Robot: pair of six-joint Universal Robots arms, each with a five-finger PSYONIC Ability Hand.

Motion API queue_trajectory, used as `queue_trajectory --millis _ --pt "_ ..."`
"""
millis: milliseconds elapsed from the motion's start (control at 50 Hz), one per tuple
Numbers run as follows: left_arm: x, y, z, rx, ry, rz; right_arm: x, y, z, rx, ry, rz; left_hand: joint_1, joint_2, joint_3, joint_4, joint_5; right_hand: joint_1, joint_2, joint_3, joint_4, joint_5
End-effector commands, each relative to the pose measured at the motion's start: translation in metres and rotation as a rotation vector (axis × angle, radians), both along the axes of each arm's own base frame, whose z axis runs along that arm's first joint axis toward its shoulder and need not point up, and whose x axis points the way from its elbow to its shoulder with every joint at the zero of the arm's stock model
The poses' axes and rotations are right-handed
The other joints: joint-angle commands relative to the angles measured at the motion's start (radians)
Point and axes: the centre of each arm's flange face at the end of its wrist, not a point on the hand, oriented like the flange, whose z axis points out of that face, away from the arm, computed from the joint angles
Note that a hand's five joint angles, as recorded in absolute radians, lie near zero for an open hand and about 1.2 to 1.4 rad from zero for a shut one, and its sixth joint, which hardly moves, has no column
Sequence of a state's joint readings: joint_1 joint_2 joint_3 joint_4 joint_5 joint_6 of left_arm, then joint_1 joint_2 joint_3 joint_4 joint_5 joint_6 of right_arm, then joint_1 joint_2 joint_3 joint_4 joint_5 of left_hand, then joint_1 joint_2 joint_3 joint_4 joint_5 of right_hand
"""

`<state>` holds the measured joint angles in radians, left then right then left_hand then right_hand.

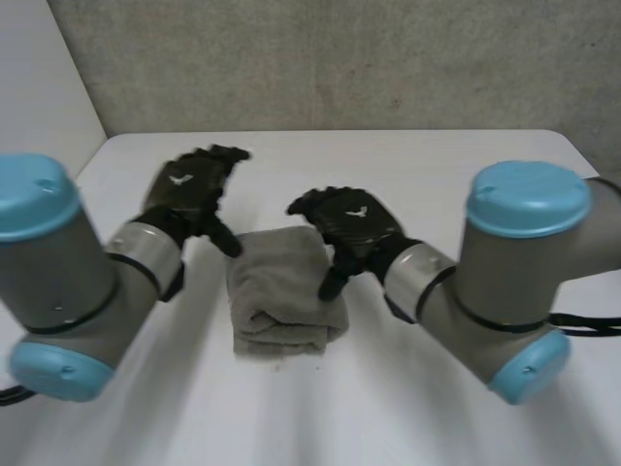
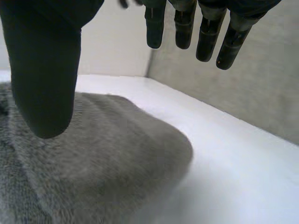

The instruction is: Fold the towel.

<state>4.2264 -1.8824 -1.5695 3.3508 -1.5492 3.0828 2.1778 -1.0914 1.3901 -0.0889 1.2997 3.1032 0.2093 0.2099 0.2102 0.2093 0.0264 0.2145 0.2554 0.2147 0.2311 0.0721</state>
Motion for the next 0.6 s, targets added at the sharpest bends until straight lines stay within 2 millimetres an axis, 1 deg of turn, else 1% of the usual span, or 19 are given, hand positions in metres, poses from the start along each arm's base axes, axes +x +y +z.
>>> queue_trajectory --millis 20,60,80,120,140,160,180,220,240,280,360,400,460,480,500,520,540,560,600 --pt "-0.024 0.010 -0.038 0.107 -0.016 -0.057 -0.013 -0.010 -0.017 0.113 -0.029 -0.058 0.060 0.059 0.059 0.060 0.068 -0.040 -0.081 -0.040 -0.057 -0.072" --pt "-0.023 0.011 -0.060 0.159 -0.056 -0.051 -0.009 -0.014 -0.033 0.143 -0.012 -0.051 0.072 0.071 0.071 0.072 0.080 -0.040 -0.081 -0.040 -0.057 -0.072" --pt "-0.023 0.011 -0.060 0.160 -0.056 -0.051 -0.009 -0.015 -0.033 0.144 -0.012 -0.051 0.072 0.071 0.071 0.072 0.080 -0.040 -0.081 -0.040 -0.057 -0.072" --pt "-0.018 0.011 -0.076 0.198 -0.095 -0.014 -0.001 -0.019 -0.045 0.166 0.000 -0.031 0.075 0.074 0.074 0.075 0.083 -0.040 -0.081 -0.040 -0.057 -0.072" --pt "-0.018 0.011 -0.076 0.198 -0.095 -0.014 -0.001 -0.019 -0.045 0.166 0.000 -0.031 0.075 0.074 0.074 0.075 0.083 -0.040 -0.081 -0.040 -0.057 -0.072" --pt "-0.013 0.009 -0.081 0.215 -0.111 0.012 0.002 -0.021 -0.054 0.188 0.016 -0.025 0.075 0.074 0.074 0.075 0.083 -0.040 -0.081 -0.040 -0.057 -0.072" --pt "-0.013 0.009 -0.082 0.215 -0.111 0.012 0.002 -0.021 -0.054 0.188 0.016 -0.025 0.075 0.074 0.074 0.075 0.083 -0.040 -0.081 -0.040 -0.057 -0.072" --pt "-0.006 0.007 -0.089 0.235 -0.135 0.040 0.009 -0.022 -0.068 0.224 0.049 -0.002 0.072 0.071 0.071 0.072 0.080 -0.040 -0.081 -0.040 -0.057 -0.072" --pt "-0.006 0.007 -0.089 0.235 -0.135 0.040 0.009 -0.022 -0.069 0.224 0.049 -0.002 0.072 0.071 0.071 0.072 0.080 -0.040 -0.081 -0.040 -0.057 -0.072" --pt "0.003 0.002 -0.095 0.239 -0.171 0.059 0.014 -0.021 -0.080 0.256 0.085 0.015 0.069 0.068 0.068 0.069 0.077 -0.040 -0.081 -0.040 -0.057 -0.072" --pt "0.008 0.003 -0.100 0.233 -0.230 0.053 0.015 -0.021 -0.090 0.240 0.141 0.022 0.063 0.062 0.062 0.063 0.071 -0.040 -0.081 -0.040 -0.057 -0.072" --pt "0.008 0.004 -0.101 0.223 -0.257 0.044 0.015 -0.022 -0.091 0.209 0.168 0.031 0.060 0.059 0.059 0.060 0.068 -0.040 -0.081 -0.040 -0.057 -0.072" --pt "0.004 0.008 -0.098 0.195 -0.286 0.020 0.014 -0.023 -0.083 0.145 0.202 0.033 0.048 0.048 0.047 0.048 0.057 -0.040 -0.081 -0.040 -0.057 -0.072" --pt "0.002 0.008 -0.095 0.180 -0.289 0.012 0.013 -0.025 -0.071 0.112 0.196 0.015 0.048 0.048 0.047 0.048 0.057 -0.040 -0.081 -0.040 -0.057 -0.072" --pt "0.002 0.008 -0.095 0.180 -0.289 0.012 0.013 -0.025 -0.071 0.112 0.196 0.015 0.048 0.048 0.047 0.048 0.057 -0.040 -0.081 -0.040 -0.057 -0.072" --pt "-0.003 0.010 -0.090 0.163 -0.281 -0.001 0.011 -0.027 -0.053 0.075 0.175 -0.010 0.048 0.048 0.047 0.048 0.057 -0.040 -0.081 -0.040 -0.057 -0.072" --pt "-0.008 0.013 -0.075 0.122 -0.259 -0.014 0.007 -0.030 -0.032 0.030 0.148 -0.042 0.045 0.045 0.044 0.045 0.054 -0.040 -0.081 -0.040 -0.057 -0.072" --pt "-0.008 0.013 -0.075 0.122 -0.259 -0.014 0.007 -0.030 -0.032 0.029 0.147 -0.042 0.045 0.045 0.044 0.045 0.054 -0.040 -0.081 -0.040 -0.057 -0.072" --pt "-0.013 0.014 -0.026 0.003 -0.189 -0.014 0.000 -0.033 0.015 -0.090 0.074 -0.099 0.037 0.036 0.036 0.037 0.045 -0.040 -0.081 -0.040 -0.057 -0.072"
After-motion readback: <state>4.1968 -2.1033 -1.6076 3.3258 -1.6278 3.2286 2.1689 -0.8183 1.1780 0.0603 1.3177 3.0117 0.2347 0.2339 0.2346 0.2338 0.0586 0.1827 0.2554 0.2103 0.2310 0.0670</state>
